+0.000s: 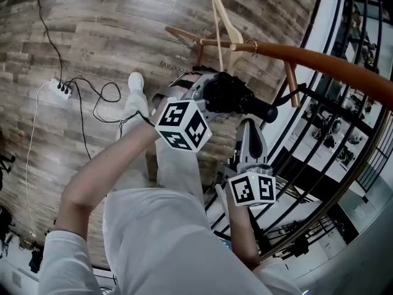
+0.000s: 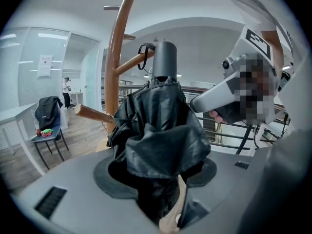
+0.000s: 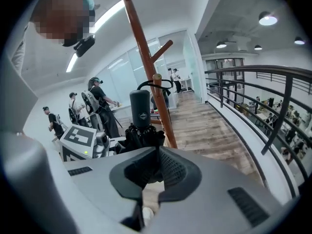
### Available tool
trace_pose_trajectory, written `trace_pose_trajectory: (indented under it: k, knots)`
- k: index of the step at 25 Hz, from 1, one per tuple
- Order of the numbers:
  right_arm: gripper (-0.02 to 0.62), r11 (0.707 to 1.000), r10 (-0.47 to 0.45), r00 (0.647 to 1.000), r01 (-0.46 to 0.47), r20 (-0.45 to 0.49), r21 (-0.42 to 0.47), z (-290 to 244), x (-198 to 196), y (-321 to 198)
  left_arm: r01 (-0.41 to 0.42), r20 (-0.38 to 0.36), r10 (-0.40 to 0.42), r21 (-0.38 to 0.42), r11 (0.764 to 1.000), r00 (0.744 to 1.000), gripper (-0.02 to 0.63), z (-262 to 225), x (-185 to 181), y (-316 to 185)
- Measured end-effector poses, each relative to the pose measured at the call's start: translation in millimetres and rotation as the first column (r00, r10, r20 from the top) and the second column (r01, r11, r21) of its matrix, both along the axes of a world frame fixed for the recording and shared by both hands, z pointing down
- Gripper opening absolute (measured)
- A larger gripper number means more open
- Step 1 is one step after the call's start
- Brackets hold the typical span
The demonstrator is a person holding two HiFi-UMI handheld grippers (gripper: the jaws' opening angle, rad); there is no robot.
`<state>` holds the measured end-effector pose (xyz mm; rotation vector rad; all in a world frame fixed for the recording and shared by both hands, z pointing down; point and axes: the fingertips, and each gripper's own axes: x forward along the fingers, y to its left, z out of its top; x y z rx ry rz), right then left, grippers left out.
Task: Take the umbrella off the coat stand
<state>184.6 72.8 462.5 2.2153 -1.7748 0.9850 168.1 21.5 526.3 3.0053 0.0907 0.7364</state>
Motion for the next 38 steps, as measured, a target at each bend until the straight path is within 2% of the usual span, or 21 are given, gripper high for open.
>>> trace_pose_trajectory:
  k: [5,9,14,20,27,38]
  knots:
    - [0.037,0.999,0.034,0.999,-0.035,0.012,0.042,-23.9,4.2,-0.4,-0.017,0.008,0.017,-0.008,1.000,1.000,0.245,-18.4,-2.8,12.9]
    - [0.035,0.999,0.049,0.998,-0.050,0.039,0.017,-37.4,8.5,0.7,-0.018,0.012,0.018,-0.025,1.000,1.000,0.245,-33.2,-5.7,19.2]
    - [0.037,0.999,0.023,0.999,-0.022,-0.024,0.024,-56.6,8.9,-0.2,-0.003,0.018,0.004,-0.044,0.999,1.000,0.245,-47.0,-18.9,20.7]
    - [0.037,0.997,0.048,0.998,-0.046,-0.028,0.055,-85.2,18.4,5.5,0.020,0.017,-0.019,-0.055,0.998,1.000,0.244,-80.7,-30.2,22.1]
    - [0.035,0.997,0.001,0.997,0.005,-0.076,0.076,-119.2,9.8,5.9,0.083,0.000,-0.083,-0.097,0.992,0.997,0.244,-124.8,-48.2,14.4]
    - [0.035,0.983,-0.068,0.992,0.085,-0.110,0.161,-186.2,3.6,3.3,0.167,-0.035,-0.171,-0.096,0.981,0.985,0.245,-206.0,-76.8,-7.3]
